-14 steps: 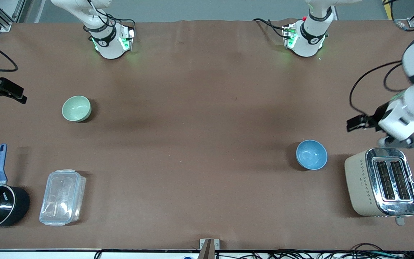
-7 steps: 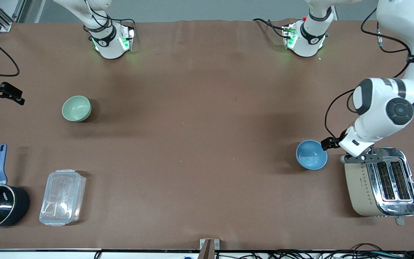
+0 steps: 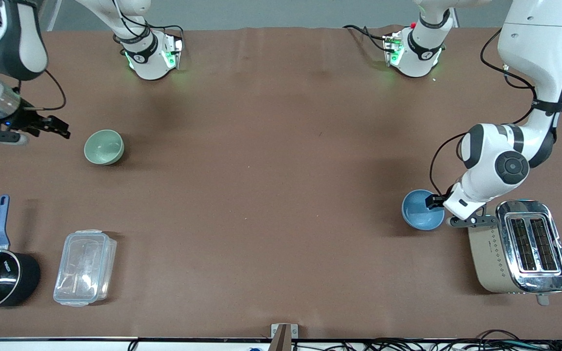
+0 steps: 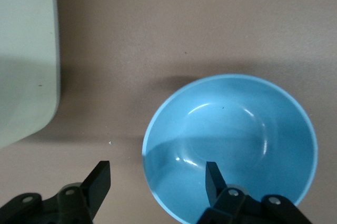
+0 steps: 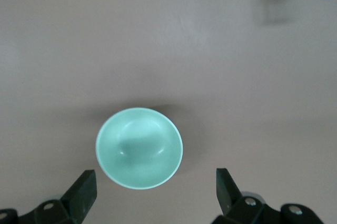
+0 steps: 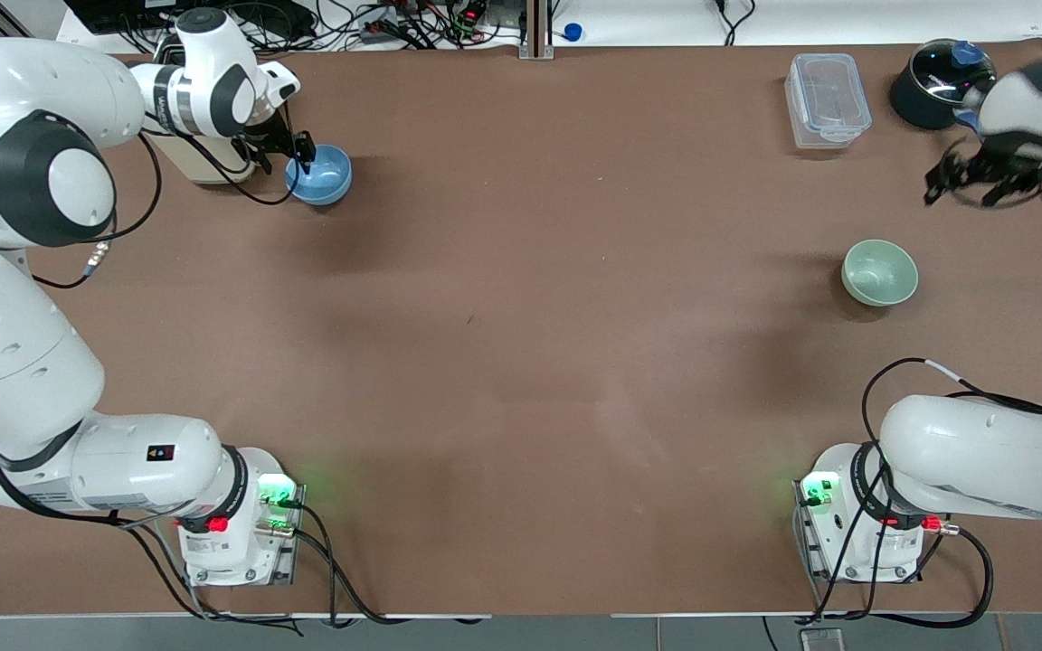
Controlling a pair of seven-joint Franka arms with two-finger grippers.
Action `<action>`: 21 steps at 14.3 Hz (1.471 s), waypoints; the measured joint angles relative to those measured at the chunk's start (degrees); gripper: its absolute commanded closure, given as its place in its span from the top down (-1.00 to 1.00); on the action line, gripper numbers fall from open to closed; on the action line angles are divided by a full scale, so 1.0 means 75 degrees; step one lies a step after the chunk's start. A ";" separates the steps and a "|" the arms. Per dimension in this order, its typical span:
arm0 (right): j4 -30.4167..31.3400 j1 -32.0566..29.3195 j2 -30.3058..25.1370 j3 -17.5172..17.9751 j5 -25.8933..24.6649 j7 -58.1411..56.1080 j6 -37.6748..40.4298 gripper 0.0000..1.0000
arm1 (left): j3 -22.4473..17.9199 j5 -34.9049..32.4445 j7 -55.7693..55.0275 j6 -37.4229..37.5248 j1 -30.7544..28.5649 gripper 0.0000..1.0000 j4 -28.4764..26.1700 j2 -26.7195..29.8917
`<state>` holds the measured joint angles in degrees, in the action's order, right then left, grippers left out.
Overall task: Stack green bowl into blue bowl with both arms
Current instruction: 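Grasp the blue bowl with the left gripper while the right gripper grasps the green bowl, then slide the blue bowl to the table middle with the left gripper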
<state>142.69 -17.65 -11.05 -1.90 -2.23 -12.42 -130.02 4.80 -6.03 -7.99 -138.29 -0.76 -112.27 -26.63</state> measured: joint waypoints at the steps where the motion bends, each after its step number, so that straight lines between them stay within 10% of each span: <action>1: 0.0303 -0.0091 0.0158 -0.0001 -0.0001 0.0000 -0.0389 1.00 | -0.0004 0.0000 0.0000 0.0000 -0.0004 0.28 0.0001 -0.0021; 10: 0.0644 -0.0510 0.2623 -0.0004 -0.0001 0.0000 -0.2282 0.99 | -0.0006 -0.0001 -0.0001 0.0000 -0.0010 -0.55 0.0004 -0.0194; 16: 0.0655 -0.0511 0.2830 0.0004 -0.0001 0.0000 -0.2318 0.82 | 0.0013 -0.0001 -0.0001 -0.0003 -0.0019 -0.99 0.0040 -0.0200; 20: 0.0649 -0.0511 0.2809 0.0007 -0.0001 0.0000 -0.2317 -0.84 | 0.0239 -0.0001 -0.0037 0.0079 -0.0016 -0.99 0.0097 -0.0038; 21: 0.0644 -0.0511 0.2794 0.0008 -0.0001 0.0000 -0.2318 -0.95 | 0.0476 -0.0001 -0.0241 0.0189 -0.0016 -0.99 0.0127 0.0003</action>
<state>147.52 -21.48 9.91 -1.84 -2.24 -12.42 -147.41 8.37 -6.04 -9.79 -136.88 -0.89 -111.32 -26.60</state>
